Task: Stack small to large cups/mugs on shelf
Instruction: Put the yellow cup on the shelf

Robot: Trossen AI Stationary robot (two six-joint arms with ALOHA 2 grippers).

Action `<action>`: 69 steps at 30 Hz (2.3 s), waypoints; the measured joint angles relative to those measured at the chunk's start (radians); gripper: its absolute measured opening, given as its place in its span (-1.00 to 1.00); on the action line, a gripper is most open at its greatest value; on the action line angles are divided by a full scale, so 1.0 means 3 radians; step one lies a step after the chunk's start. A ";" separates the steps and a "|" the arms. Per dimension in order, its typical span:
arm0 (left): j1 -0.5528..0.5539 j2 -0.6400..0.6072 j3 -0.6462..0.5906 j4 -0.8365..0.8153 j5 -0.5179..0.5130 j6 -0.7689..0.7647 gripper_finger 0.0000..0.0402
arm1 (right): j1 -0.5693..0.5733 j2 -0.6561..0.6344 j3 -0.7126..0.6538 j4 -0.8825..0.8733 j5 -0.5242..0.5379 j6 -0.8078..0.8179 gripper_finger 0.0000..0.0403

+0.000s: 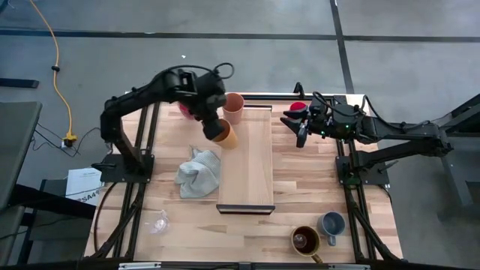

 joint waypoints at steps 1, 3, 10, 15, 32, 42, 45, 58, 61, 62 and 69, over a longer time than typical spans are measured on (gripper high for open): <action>-0.0001 0.0044 0.0000 -0.0012 -0.0010 0.0001 -1.00 | 0.0000 0.0000 0.0000 0.0000 0.0006 0.0000 -0.32; -0.0002 0.0115 -0.0001 -0.0017 -0.0108 0.0003 -1.00 | 0.0000 0.0000 0.0000 0.0001 0.0006 0.0010 -0.32; -0.0004 0.0257 -0.0001 0.0164 -0.0200 -0.0141 -1.00 | 0.0000 0.0000 0.0000 0.0001 0.0006 -0.0014 -0.32; -0.0004 0.0261 -0.0001 0.0203 -0.0178 -0.0214 -1.00 | 0.0000 0.0000 0.0000 -0.0038 0.0006 -0.0020 -0.32; -0.0253 0.0261 -0.0001 0.0747 -0.0132 -0.0410 -1.00 | 0.0025 0.0260 0.0440 -0.0544 -0.0823 0.0339 -0.30; -0.0422 0.0261 0.0000 0.0920 -0.0646 -0.0747 -1.00 | 0.0140 0.1340 0.1868 -0.2024 -0.0034 0.0990 0.08; -0.0447 0.0261 0.0000 0.0940 -0.0821 -0.0899 -1.00 | 0.0154 0.1546 0.2126 -0.2126 0.0044 0.1131 0.10; -0.0490 0.0262 0.0000 0.1182 -0.0859 -0.1056 -1.00 | 0.0206 0.2042 0.2722 -0.2691 0.0194 0.1487 0.02; -0.0490 0.0262 0.0000 0.1191 -0.0819 -0.1065 -1.00 | 0.0206 0.2059 0.2731 -0.2693 0.0189 0.1573 0.02; -0.0491 0.0262 0.0000 0.1225 -0.0810 -0.1074 -1.00 | 0.0206 0.2058 0.2730 -0.2702 0.0191 0.1618 0.02; -0.0545 0.0279 -0.0006 0.1496 -0.0586 -0.1083 -1.00 | 0.0200 0.2047 0.2730 -0.2888 0.0184 0.1858 -0.11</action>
